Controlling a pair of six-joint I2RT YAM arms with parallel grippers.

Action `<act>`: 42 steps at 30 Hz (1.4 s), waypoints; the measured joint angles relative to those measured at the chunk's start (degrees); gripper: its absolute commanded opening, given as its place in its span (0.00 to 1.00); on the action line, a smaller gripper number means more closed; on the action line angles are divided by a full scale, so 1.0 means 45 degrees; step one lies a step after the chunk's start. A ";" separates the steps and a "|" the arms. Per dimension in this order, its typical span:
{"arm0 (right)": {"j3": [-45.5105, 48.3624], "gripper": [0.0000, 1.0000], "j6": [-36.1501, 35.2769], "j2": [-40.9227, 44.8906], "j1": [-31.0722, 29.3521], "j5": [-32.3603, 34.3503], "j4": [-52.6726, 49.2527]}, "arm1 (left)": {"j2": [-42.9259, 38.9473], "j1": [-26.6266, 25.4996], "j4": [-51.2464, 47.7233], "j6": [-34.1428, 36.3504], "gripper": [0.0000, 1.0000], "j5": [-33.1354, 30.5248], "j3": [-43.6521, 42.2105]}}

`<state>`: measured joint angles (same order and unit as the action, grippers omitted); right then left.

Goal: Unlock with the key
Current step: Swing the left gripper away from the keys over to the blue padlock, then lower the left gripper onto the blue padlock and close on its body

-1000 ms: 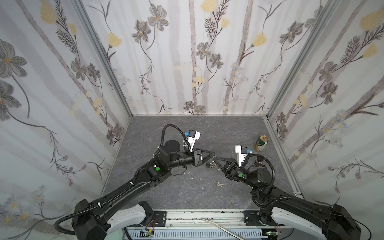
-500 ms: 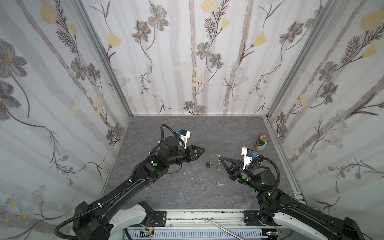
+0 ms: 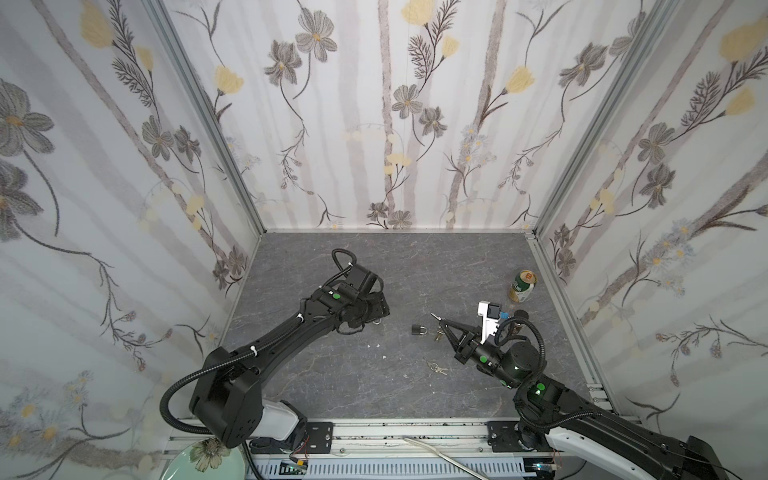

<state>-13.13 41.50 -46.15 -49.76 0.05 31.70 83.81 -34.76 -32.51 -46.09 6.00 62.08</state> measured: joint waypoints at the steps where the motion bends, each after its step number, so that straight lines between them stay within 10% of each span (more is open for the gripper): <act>1: 0.0073 0.00 0.0000 0.0078 0.0000 0.0078 0.0005 | 0.0398 0.0092 -0.0053 0.0000 0.77 -0.0102 0.0102; 16: 0.0889 0.00 0.0024 0.2200 0.0000 0.0933 -0.0767 | 0.5459 0.0690 -0.0738 0.0291 0.79 -0.0962 0.3186; 42: 0.1127 0.00 0.0053 0.2778 0.0015 0.1506 -0.1365 | 0.8136 0.0831 -0.0933 0.1350 0.61 0.0185 0.5702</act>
<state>-8.05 41.74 -33.65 -49.69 6.83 25.56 120.42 -31.03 -36.71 -40.01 6.83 87.74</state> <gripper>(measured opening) 0.063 0.636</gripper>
